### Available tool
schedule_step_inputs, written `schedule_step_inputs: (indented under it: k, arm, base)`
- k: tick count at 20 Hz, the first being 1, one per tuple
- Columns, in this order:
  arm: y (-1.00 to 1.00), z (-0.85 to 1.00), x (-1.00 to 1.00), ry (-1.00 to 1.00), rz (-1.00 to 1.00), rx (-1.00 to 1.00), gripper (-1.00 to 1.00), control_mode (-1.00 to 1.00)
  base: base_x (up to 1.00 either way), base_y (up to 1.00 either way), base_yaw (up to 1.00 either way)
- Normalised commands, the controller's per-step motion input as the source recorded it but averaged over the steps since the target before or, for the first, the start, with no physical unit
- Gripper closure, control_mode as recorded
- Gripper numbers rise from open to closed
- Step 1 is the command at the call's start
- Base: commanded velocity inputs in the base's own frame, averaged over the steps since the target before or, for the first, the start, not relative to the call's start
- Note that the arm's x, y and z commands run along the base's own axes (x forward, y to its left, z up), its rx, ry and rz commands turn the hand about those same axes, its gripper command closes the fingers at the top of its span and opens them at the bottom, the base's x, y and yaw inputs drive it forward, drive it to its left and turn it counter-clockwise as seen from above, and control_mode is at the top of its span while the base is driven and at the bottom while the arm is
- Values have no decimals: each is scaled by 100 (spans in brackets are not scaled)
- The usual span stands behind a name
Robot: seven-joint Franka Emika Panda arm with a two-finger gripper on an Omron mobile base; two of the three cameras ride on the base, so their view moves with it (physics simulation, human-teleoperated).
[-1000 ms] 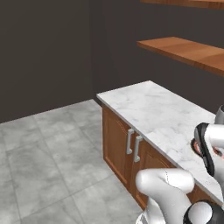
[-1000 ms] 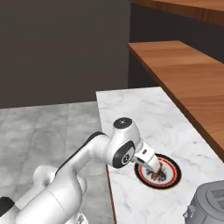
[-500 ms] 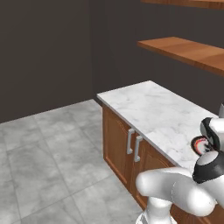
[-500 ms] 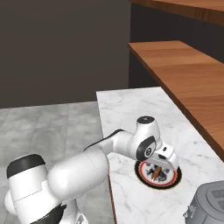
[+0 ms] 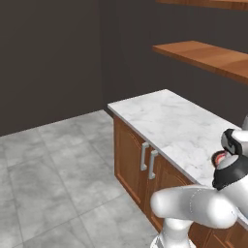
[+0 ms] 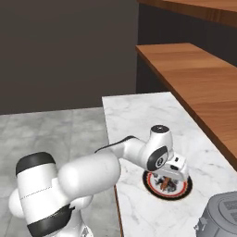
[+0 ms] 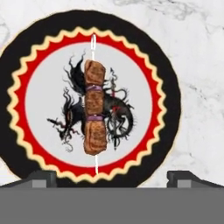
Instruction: Place the cold items (banana and pear) from the fridge in one tupperware on the dining counter. Place the warm items (hot dog and kebab skewer) in the stove area in another tupperware.
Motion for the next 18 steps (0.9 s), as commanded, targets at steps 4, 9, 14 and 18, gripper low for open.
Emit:
schedule_step_inputs:
  k: [4, 9, 14, 18]
  arm:
    - [26, -22, 4, 0, 4, 0, -100, -100]
    - [3, -61, 45, 1, 3, 0, -100, -100]
    - [-24, -36, 64, 0, 5, 8, -100, -100]
    - [-53, -29, 40, 0, 3, 10, -100, -100]
  base:
    - [0, 0, 0]
    - [0, 0, 0]
    - [0, 0, 0]
    - [0, 0, 0]
